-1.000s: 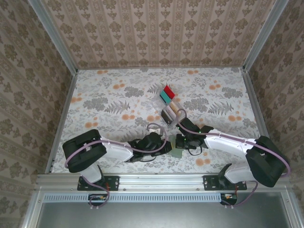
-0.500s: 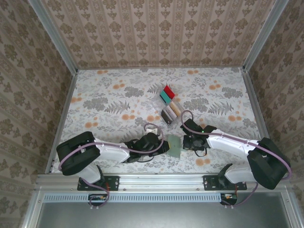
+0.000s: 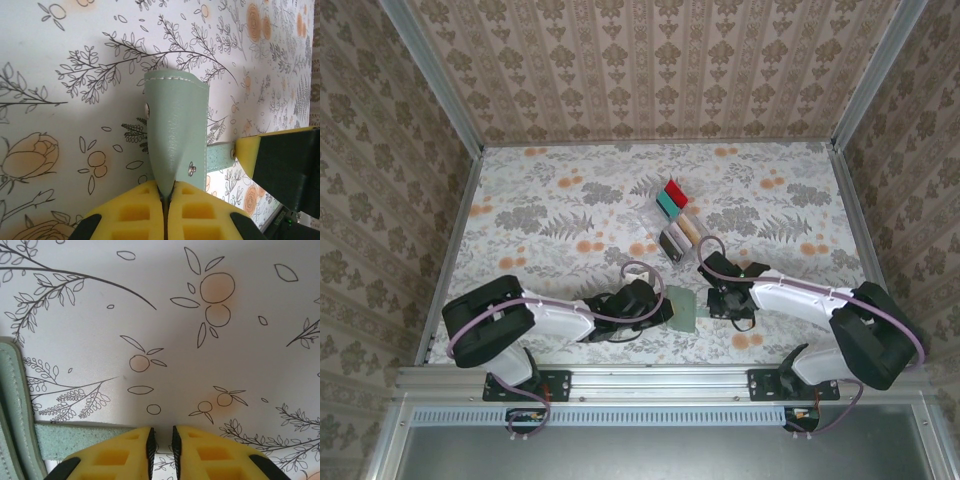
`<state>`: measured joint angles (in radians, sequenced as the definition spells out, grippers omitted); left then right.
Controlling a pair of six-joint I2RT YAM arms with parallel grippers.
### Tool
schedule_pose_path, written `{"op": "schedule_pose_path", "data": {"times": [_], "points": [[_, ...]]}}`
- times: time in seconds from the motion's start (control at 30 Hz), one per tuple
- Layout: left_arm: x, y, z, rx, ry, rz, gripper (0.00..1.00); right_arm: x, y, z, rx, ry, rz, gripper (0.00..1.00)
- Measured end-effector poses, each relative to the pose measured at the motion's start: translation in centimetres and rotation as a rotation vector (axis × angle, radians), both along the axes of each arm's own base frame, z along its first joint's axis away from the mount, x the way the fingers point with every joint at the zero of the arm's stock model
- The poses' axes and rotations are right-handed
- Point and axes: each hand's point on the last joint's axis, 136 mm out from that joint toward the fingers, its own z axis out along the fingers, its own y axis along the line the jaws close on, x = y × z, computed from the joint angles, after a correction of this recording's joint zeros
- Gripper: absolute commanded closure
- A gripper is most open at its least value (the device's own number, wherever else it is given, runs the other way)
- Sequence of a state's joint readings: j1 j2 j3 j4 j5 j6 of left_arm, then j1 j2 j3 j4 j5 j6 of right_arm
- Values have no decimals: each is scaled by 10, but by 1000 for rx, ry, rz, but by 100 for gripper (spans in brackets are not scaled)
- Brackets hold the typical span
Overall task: Put the credit cards into the card holder
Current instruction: Rotate the storage box at the center of the table.
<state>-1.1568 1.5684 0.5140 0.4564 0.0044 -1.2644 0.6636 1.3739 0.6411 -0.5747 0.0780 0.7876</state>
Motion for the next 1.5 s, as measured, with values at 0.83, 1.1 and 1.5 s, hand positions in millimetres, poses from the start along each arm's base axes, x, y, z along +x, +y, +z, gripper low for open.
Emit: {"op": "schedule_pose_path", "data": {"times": [0.83, 1.1, 1.5], "points": [[42, 55, 24, 192, -47, 196, 44, 86, 37, 125, 230, -283, 156, 61], [71, 69, 32, 186, -55, 254, 41, 117, 57, 144, 156, -293, 316, 59], [78, 76, 59, 121, -106, 246, 19, 185, 52, 143, -215, -298, 403, 53]]}}
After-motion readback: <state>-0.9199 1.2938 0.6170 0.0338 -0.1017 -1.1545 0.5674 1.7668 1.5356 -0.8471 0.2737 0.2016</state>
